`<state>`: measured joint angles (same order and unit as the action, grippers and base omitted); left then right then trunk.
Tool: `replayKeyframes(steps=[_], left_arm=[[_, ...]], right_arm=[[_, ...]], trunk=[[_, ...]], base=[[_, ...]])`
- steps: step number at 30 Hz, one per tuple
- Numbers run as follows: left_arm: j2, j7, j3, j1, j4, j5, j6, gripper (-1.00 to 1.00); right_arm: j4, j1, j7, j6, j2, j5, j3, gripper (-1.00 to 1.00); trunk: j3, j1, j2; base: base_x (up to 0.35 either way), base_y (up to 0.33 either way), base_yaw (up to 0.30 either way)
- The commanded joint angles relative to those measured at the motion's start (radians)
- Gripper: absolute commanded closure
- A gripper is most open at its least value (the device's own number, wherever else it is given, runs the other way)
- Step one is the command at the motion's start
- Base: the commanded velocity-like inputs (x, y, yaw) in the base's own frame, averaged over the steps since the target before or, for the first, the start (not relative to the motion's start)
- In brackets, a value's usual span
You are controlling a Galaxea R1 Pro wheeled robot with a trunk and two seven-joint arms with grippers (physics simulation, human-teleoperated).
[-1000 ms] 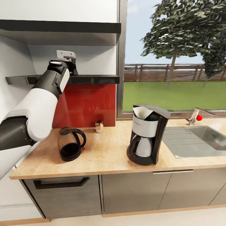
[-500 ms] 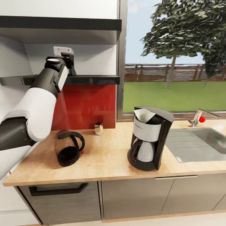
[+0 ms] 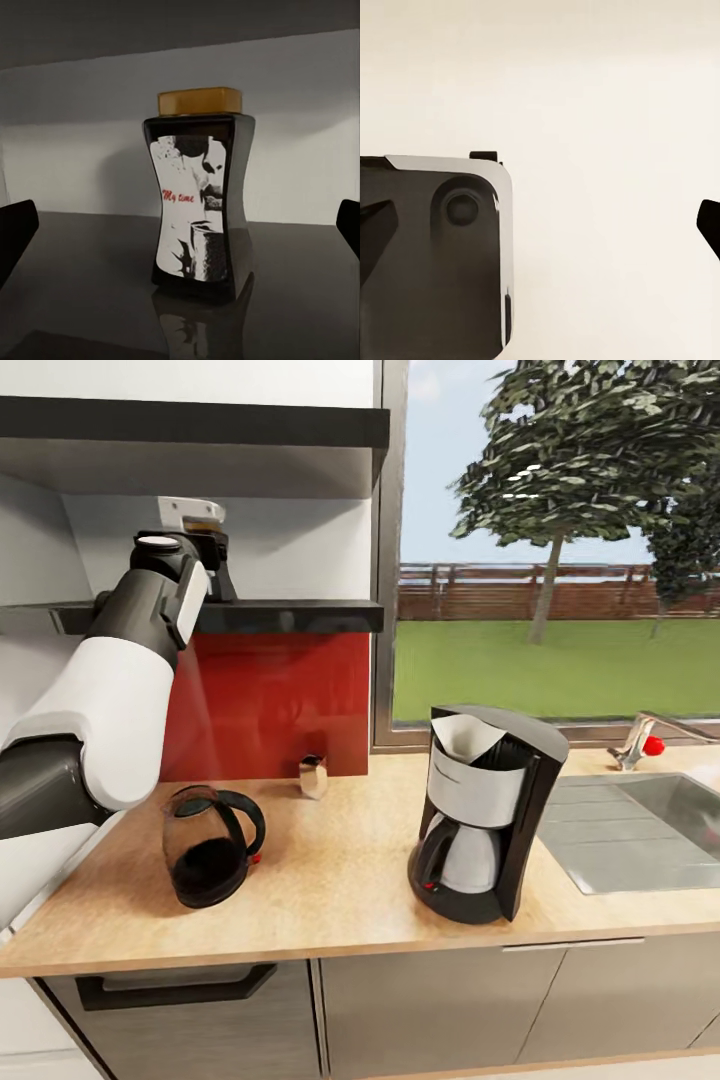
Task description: Set up a coffee station on the kitchen countertop: keep the coffee maker on the countertop, move the bottle of coffee from the kitchen shelf to the counter next to the coffee maker, place a paper coffee filter on top of the coffee maker, put the saucer next to the coffee maker with the coffee cup on the saucer, and place the electric kettle next to the coffee maker.
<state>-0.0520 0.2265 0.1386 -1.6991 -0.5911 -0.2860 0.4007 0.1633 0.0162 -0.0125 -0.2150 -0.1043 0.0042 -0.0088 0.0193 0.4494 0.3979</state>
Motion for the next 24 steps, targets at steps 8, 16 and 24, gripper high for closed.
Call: replayKeyframes(steps=[8, 16, 24], left_arm=[[0.001, 0.000, 0.006, -0.001, -0.003, -0.007, 0.006, -1.00], [0.014, 0.000, 0.004, -0.001, -0.001, -0.007, 0.006, -1.00], [0.023, -0.003, 0.005, -0.001, -0.001, -0.006, 0.006, -1.00]], right_arm=[[-0.001, 0.001, -0.001, -0.003, 0.000, 0.001, 0.000, -1.00], [-0.001, 0.001, -0.001, -0.003, 0.001, 0.002, 0.000, -1.00], [-0.001, 0.001, -0.001, -0.003, 0.002, 0.002, 0.000, -1.00]], trunk=[[0.002, 0.001, 0.002], [0.002, 0.001, 0.002], [0.002, 0.001, 0.002]], base=[[0.009, 0.000, 0.000], [0.125, 0.056, 0.000], [0.010, 0.002, 0.000]])
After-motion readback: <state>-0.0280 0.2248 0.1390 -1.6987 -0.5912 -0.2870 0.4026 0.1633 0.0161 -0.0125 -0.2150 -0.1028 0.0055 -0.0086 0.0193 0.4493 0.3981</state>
